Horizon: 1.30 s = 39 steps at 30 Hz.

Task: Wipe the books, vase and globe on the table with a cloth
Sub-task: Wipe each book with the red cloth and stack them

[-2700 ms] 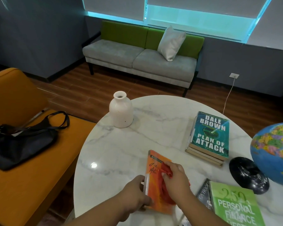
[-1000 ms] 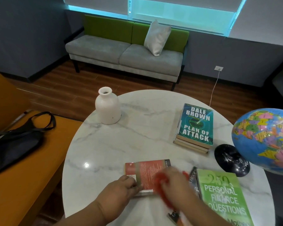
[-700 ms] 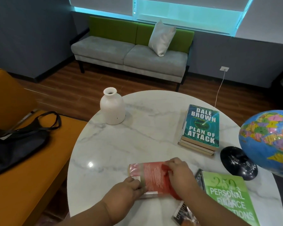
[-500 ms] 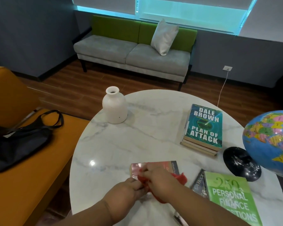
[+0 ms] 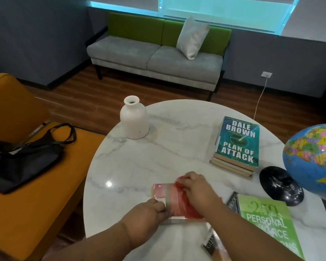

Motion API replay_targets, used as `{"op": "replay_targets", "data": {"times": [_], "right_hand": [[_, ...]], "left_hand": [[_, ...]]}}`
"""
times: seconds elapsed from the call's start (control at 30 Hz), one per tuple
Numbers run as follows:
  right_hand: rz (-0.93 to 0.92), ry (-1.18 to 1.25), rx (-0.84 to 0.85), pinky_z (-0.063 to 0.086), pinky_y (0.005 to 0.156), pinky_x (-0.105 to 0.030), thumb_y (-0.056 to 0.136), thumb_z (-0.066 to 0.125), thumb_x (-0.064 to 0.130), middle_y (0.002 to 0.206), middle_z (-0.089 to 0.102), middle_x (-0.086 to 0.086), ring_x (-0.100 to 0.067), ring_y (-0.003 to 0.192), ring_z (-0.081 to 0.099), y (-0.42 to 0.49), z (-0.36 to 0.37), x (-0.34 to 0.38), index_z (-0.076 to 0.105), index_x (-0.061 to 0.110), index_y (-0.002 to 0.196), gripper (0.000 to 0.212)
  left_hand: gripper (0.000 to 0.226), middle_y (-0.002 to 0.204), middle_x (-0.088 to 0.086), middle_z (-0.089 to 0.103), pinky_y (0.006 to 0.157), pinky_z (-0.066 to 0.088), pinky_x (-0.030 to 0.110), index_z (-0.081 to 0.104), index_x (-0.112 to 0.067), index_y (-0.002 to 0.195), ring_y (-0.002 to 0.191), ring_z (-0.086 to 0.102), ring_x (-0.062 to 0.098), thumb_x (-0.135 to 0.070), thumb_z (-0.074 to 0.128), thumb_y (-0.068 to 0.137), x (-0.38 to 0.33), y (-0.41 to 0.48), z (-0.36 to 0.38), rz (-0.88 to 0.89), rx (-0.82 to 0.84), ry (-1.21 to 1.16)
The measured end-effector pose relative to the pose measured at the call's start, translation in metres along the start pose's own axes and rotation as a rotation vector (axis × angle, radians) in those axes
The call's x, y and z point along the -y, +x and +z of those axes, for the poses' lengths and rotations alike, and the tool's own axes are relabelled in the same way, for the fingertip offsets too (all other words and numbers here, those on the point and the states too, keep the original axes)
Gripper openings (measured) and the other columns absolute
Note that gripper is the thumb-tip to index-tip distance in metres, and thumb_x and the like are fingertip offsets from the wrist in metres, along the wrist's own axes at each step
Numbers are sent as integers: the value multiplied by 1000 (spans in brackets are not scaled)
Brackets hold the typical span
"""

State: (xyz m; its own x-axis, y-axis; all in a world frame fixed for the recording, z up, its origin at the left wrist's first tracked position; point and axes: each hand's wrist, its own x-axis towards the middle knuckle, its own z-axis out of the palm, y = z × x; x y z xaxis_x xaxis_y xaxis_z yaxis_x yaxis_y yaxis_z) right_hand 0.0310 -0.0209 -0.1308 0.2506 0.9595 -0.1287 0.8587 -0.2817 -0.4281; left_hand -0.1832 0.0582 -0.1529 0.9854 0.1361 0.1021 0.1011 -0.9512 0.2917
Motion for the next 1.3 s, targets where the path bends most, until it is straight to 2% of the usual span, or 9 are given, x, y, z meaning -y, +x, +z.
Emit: {"op": "replay_targets", "data": {"times": [0.13, 0.3, 0.4, 0.53, 0.67, 0.8, 1.03, 1.17, 1.3], "right_hand": [[339, 118, -92, 43, 76, -12, 94, 53, 19, 106, 56, 5, -14, 94, 59, -14, -25, -36, 67, 26, 104, 18], [551, 450, -338, 42, 102, -34, 94, 49, 3, 124, 55, -4, -25, 112, 54, -30, -67, -51, 62, 29, 125, 42], [615, 775, -448, 50, 92, -36, 90, 43, -6, 114, 63, -4, -24, 102, 59, -42, -82, -45, 71, 25, 103, 43], [656, 1007, -321, 54, 84, -39, 89, 53, 1, 91, 74, -9, -28, 89, 67, -53, -86, -28, 77, 14, 79, 29], [598, 1003, -61, 53, 91, -41, 73, 68, 54, 93, 75, -4, -24, 91, 70, -62, -75, -7, 77, 20, 92, 39], [428, 1126, 36, 52, 94, -38, 74, 70, 50, 105, 73, 3, -15, 100, 68, -65, -58, 20, 64, 25, 116, 49], [535, 1289, -358, 52, 77, -43, 88, 65, 18, 97, 71, -19, -28, 79, 63, -59, -74, 7, 67, 19, 111, 22], [609, 1227, -432, 51, 51, -26, 93, 59, 18, 86, 72, -10, -19, 60, 66, -45, -109, -31, 66, 20, 106, 15], [754, 1127, -494, 56, 81, -43, 95, 58, 20, 93, 73, -9, -29, 86, 69, -19, -122, -79, 67, 16, 112, 19]], "left_hand": [[55, 88, -12, 56, 51, 48, 14, 57, -31, 112, 72, 59, 6, -20, 70, 60, -10, 2, -8, -35, 4, 14], [45, 107, -11, 63, 74, 48, 11, 58, -30, 116, 87, 65, 8, -18, 63, 73, -10, 20, -46, -336, -153, -106], [27, 105, -13, 63, 80, 38, 6, 65, -28, 114, 97, 58, 7, -23, 47, 94, -7, 39, -84, -714, -286, -421], [22, 89, -8, 72, 78, 57, 27, 71, -23, 104, 85, 68, 14, -14, 52, 97, -9, 53, -103, -897, -367, -919], [21, 99, 9, 73, 68, 58, 24, 66, -11, 107, 91, 70, 22, -10, 46, 100, -23, 64, -107, -949, -423, -1459], [22, 105, 15, 72, 77, 59, 27, 61, -3, 113, 96, 70, 24, -8, 45, 100, -42, 80, -101, -949, -416, -1761], [32, 117, 5, 69, 87, 55, 32, 54, -14, 131, 103, 68, 22, -17, 51, 99, -53, 104, -101, -886, -177, -1637], [36, 119, 4, 65, 93, 53, 37, 51, -19, 130, 104, 67, 23, -16, 58, 95, -52, 99, -103, -893, -126, -1584], [29, 113, 8, 69, 87, 55, 36, 59, -15, 123, 97, 70, 25, -15, 59, 94, -46, 79, -94, -985, -128, -1566]]}}
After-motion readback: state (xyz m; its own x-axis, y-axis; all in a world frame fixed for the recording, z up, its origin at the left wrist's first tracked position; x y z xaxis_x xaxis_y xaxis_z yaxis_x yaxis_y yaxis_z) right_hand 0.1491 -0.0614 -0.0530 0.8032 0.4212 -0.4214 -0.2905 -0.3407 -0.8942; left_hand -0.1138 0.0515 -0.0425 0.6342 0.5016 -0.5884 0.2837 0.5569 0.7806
